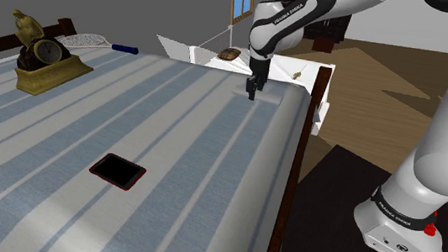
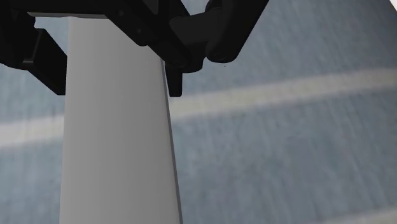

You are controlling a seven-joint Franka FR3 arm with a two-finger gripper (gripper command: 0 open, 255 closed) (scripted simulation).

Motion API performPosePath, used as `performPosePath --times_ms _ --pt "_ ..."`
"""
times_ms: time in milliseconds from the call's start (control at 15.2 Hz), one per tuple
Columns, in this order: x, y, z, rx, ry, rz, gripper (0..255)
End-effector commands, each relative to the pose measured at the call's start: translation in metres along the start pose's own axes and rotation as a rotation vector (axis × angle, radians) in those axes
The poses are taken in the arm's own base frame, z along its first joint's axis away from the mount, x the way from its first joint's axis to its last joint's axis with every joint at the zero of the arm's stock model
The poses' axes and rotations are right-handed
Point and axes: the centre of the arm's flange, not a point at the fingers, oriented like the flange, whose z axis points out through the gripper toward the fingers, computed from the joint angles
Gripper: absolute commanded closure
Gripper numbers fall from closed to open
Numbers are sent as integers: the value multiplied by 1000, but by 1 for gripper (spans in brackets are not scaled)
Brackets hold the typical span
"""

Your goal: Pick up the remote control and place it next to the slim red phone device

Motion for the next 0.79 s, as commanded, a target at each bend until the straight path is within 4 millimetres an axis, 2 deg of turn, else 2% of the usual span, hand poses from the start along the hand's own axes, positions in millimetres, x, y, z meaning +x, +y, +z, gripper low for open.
performPosePath --times_ms 0,726 --pt "0 -1 -10 0 0 0 255" --pt "-1 -2 -68 0 0 0 255"
